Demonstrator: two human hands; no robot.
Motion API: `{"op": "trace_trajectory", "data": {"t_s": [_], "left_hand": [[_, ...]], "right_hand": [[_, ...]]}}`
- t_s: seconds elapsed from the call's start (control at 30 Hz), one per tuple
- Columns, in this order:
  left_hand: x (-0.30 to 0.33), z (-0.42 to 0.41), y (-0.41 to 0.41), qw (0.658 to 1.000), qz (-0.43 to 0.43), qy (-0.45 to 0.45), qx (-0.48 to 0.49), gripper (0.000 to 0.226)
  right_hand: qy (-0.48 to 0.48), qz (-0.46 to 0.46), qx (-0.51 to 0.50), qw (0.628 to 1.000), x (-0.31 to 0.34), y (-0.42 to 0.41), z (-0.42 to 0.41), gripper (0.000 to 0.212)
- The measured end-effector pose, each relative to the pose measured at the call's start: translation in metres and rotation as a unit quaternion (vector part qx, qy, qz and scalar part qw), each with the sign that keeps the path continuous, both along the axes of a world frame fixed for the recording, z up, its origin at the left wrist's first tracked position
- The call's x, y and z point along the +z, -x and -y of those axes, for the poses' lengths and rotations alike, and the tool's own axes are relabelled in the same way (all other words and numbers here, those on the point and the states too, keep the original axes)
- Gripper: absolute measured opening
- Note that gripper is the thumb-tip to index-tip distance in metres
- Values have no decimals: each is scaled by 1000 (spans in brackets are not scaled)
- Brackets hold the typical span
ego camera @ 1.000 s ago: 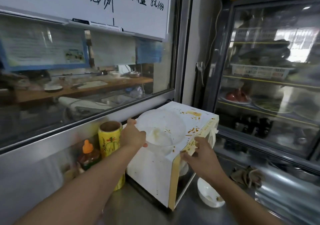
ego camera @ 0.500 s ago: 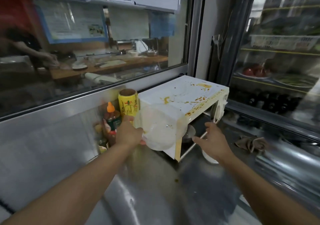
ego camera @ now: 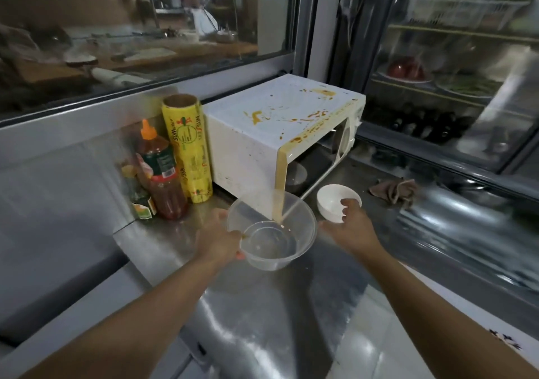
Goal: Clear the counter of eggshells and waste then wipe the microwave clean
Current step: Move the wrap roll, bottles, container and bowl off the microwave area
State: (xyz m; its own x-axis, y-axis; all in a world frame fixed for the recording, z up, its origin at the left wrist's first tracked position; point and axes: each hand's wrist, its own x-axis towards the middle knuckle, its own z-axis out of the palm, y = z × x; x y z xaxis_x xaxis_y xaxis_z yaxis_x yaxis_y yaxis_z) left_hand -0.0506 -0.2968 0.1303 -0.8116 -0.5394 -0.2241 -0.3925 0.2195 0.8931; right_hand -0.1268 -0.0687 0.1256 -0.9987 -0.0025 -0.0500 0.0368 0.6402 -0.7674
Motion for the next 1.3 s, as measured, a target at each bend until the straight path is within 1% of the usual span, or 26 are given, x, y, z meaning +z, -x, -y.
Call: {"op": "trace_trajectory", "data": {"t_s": [0.2, 0.4, 0.6, 0.7, 0.77, 0.87, 0.93, 1.07, 1.17, 1.3], "left_hand": [[-22, -25, 17, 999, 2, -33, -35, 32], [-43, -47, 37, 998, -14, -5, -69, 30], [-74, -56, 56, 994, 12, 33, -100, 30], [-87, -58, 62, 993, 13, 44, -113, 30], [-93, -59, 64, 993, 11, 37, -111, 30], [-99, -59, 66, 993, 9, 34, -109, 30], [-102, -58, 67, 992, 17, 43, -114, 31], [-108, -57, 67, 991, 26, 53, -116, 30], [-113, -56, 66, 990, 31, 69, -117, 29], [-116, -56, 65, 990, 41, 67, -113, 26]], "right_hand": [[-49, -5, -30, 998, -24, 25, -23, 76], [-46, 18, -43, 998, -58, 67, -37, 73], [-61, 48, -54, 995, -97, 100, -46, 71], [-79, 38, -60, 994, -110, 109, -47, 65], [-97, 20, -62, 993, -116, 113, -49, 55], [-101, -7, -72, 992, -121, 118, -52, 39], [-90, -22, -77, 993, -122, 121, -54, 33], [-83, -31, -87, 992, -119, 117, -57, 29], [-78, -37, -91, 992, -111, 108, -60, 29], [-73, -72, -79, 992, -91, 88, -66, 28]]}}
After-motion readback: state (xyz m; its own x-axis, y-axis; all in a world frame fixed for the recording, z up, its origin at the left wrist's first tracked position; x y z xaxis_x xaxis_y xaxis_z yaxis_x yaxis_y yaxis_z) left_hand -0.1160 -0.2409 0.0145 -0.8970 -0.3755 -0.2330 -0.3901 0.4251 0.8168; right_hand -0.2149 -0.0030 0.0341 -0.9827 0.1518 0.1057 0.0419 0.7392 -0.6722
